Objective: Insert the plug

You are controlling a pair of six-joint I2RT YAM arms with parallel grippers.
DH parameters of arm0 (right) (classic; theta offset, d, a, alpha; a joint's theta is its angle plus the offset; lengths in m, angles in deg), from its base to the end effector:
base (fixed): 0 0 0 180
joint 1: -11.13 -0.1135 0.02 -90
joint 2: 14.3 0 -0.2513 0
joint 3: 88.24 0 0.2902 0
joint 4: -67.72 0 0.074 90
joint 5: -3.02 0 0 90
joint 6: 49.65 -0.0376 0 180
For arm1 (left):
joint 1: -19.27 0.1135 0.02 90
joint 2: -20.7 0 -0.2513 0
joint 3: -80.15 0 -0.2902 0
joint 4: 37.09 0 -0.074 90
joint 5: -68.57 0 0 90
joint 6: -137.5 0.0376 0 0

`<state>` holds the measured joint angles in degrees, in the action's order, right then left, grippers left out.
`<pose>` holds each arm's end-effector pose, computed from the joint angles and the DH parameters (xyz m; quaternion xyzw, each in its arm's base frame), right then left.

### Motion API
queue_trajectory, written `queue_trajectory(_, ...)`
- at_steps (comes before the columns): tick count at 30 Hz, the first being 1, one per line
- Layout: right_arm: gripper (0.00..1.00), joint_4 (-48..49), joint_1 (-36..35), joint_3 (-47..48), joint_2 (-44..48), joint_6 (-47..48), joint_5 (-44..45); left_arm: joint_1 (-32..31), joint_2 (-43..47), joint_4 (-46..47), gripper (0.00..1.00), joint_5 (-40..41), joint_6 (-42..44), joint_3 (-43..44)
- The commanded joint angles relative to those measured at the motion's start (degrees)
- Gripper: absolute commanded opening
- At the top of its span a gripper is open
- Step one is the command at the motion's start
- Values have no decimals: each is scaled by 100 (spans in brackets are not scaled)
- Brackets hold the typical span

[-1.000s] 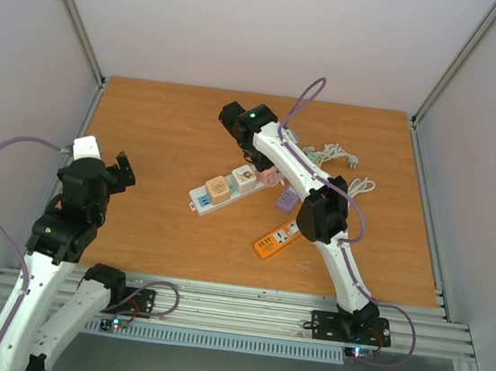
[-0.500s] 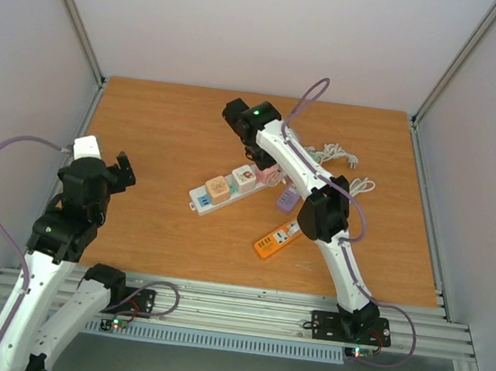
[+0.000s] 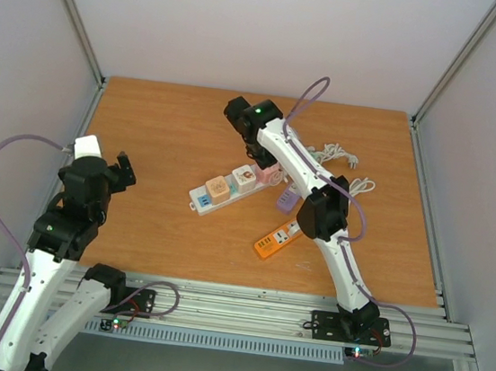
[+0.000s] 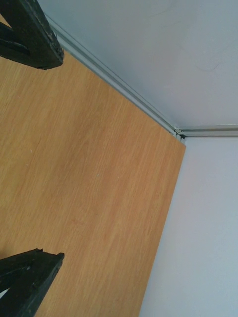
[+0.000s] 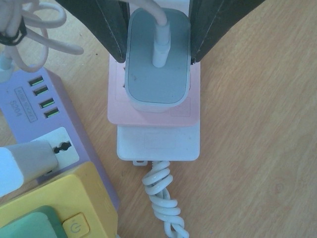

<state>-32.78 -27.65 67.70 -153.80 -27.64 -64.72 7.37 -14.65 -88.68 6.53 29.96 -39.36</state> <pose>0.3992 0.3025 0.2506 0.2568 0.9457 -0.0742 0.1851 0.1736 -0.0186 0.3344 -0.1676 0.8177 0.0688 0.5464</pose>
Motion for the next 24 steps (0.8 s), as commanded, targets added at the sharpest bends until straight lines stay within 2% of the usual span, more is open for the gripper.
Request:
queue_trajectory(1,25,-306,-68,-266,39,41,161,30,-19,212,100,156,23,-39)
queue_trajectory(4,47,-292,-173,-271,458,226,423,30,-19,214,99,132,14,-31)
queue_trajectory(6,68,-179,-222,-338,734,414,524,30,-23,215,99,130,14,-30)
queue_trajectory(10,89,130,-224,-644,1245,854,-75,30,-44,178,99,186,-48,-23)
queue_trajectory(13,96,612,-225,-1157,1638,1135,-752,30,-121,85,99,186,-200,6)
queue_trajectory(18,97,1075,-236,-1745,2135,1432,-1533,30,-198,-224,99,-3,-620,157)
queue_trajectory(22,97,1268,-328,-2132,2657,1842,-1273,30,-233,-727,99,68,-1085,428)
queue_trajectory(24,97,1537,-365,-2517,3033,2150,-1129,30,-342,-1267,99,120,-1699,714)
